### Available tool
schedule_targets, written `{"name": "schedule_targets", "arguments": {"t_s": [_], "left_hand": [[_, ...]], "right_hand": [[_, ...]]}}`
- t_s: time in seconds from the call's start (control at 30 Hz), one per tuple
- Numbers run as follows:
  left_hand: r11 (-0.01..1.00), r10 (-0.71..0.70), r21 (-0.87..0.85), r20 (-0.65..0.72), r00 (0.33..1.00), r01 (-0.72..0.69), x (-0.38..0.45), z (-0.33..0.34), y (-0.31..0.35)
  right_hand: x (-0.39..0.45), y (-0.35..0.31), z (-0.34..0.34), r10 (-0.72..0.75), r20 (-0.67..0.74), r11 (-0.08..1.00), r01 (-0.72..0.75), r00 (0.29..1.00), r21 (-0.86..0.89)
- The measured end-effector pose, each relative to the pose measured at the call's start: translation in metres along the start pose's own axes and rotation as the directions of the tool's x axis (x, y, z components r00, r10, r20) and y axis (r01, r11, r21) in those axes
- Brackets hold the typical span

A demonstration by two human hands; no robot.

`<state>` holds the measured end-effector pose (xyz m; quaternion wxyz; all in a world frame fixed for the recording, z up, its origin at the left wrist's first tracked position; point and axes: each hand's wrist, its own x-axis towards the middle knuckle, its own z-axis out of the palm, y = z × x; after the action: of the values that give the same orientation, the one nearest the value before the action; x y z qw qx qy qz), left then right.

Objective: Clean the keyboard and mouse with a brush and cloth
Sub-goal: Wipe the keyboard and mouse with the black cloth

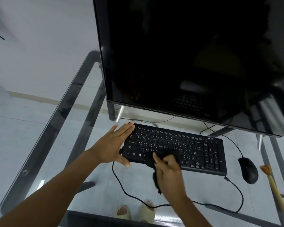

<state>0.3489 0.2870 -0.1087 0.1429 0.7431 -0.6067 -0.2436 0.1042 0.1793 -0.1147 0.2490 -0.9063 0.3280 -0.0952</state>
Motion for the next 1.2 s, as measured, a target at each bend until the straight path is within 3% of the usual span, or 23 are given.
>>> {"name": "schedule_targets", "arguments": {"t_s": [0.17,0.2,0.3,0.37,0.43,0.53,0.63,0.67,0.73,0.8,0.83,1.03,1.13,1.2], "left_hand": [[0.988,-0.018,-0.155,-0.075,0.997,0.006,-0.002,0.006,0.003],[0.984,-0.021,-0.176,-0.077,0.997,0.007,-0.002,0.006,0.003],[0.976,-0.037,-0.217,-0.062,0.997,0.023,-0.001,0.007,0.003],[0.971,-0.047,-0.236,-0.071,0.996,0.029,-0.001,0.009,0.004],[0.966,-0.063,-0.254,-0.081,0.995,0.041,-0.004,0.009,0.006],[0.958,-0.105,-0.275,-0.069,0.992,0.082,-0.006,0.009,0.008],[0.961,-0.117,-0.261,-0.067,0.991,0.096,-0.005,0.011,0.005],[0.956,-0.132,-0.27,-0.054,0.99,0.113,-0.005,0.01,0.006],[0.951,-0.159,-0.271,-0.019,0.987,0.148,-0.005,0.007,0.006],[0.953,-0.156,-0.264,-0.012,0.988,0.147,-0.005,0.007,0.008],[0.953,-0.153,-0.268,-0.017,0.988,0.143,-0.005,0.007,0.008],[0.967,-0.094,-0.247,-0.094,0.991,0.068,-0.005,0.007,0.01],[0.965,-0.101,-0.252,-0.083,0.991,0.077,-0.006,0.002,0.015],[0.964,-0.133,-0.237,-0.05,0.99,0.117,-0.005,-0.002,0.016]], "right_hand": [[0.018,-0.064,0.026,-0.222,0.056,0.974,0.224,0.974,-0.03],[0.028,-0.063,0.022,-0.21,0.073,0.977,0.213,0.975,-0.025],[0.061,-0.034,-0.008,0.006,-0.014,0.998,-0.007,1.0,-0.062],[0.084,-0.007,-0.021,0.174,-0.132,0.975,-0.19,0.976,-0.115],[0.097,-0.01,-0.016,0.233,-0.15,0.958,-0.253,0.961,-0.133],[0.076,-0.059,0.019,0.006,-0.047,0.995,-0.011,0.999,-0.101],[0.059,-0.079,0.022,-0.291,0.198,0.945,0.313,0.936,-0.092],[0.072,-0.072,0.014,-0.27,0.182,0.95,0.292,0.946,-0.108],[0.103,-0.047,-0.002,-0.109,0.022,0.977,0.111,0.994,-0.181],[0.124,-0.029,-0.012,0.079,-0.127,0.974,-0.104,0.989,-0.202],[0.125,-0.032,-0.009,0.127,-0.13,0.976,-0.147,0.983,-0.162],[0.066,-0.093,0.025,-0.14,0.119,0.988,0.146,0.983,-0.043],[0.08,-0.056,-0.001,-0.097,0.115,0.993,0.104,0.989,-0.061],[0.098,-0.017,-0.018,0.041,-0.029,0.986,-0.045,0.999,-0.16]]}}
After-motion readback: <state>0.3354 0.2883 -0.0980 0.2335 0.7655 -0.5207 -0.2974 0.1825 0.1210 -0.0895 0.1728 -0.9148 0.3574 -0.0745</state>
